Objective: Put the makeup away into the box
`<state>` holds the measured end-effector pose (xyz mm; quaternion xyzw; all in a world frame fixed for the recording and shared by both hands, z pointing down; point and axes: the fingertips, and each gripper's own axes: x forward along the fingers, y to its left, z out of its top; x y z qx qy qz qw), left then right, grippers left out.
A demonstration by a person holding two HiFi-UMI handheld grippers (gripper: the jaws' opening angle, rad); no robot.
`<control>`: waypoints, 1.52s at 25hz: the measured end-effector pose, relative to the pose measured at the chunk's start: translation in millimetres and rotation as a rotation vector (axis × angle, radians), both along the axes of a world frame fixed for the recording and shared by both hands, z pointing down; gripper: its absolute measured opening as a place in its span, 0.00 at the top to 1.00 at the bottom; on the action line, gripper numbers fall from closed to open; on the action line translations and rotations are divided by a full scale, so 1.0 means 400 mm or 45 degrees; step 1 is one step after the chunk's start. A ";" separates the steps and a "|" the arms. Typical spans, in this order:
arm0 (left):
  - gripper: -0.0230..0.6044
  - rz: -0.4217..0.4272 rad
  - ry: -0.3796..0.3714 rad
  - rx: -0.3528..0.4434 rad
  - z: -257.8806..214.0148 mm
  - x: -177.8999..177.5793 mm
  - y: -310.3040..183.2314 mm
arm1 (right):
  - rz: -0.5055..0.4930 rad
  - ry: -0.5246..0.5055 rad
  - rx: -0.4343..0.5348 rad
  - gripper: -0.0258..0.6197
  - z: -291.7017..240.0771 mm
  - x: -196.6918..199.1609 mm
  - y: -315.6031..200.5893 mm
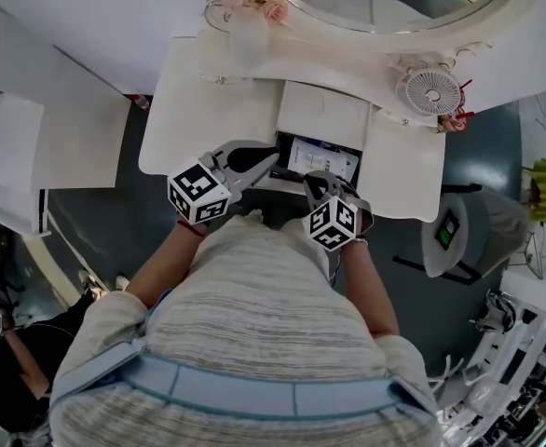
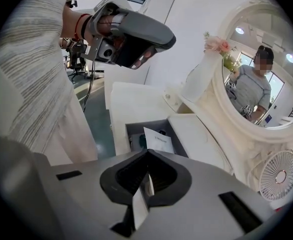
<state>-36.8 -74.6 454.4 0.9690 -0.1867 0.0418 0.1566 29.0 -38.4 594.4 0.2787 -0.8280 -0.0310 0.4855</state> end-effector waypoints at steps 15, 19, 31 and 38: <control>0.94 0.070 0.000 0.024 -0.008 -0.010 0.008 | 0.280 -0.289 -0.021 0.77 -0.052 -0.005 -0.039; 0.94 0.090 0.007 0.031 -0.014 0.001 0.011 | 0.368 -0.407 -0.002 0.77 -0.091 0.006 -0.051; 0.94 0.113 0.031 0.060 -0.039 0.013 0.024 | 0.574 -0.807 0.025 0.77 -0.205 0.047 -0.053; 0.94 0.127 0.042 0.059 -0.039 0.016 0.033 | 0.648 -0.963 0.041 0.81 -0.237 0.041 -0.022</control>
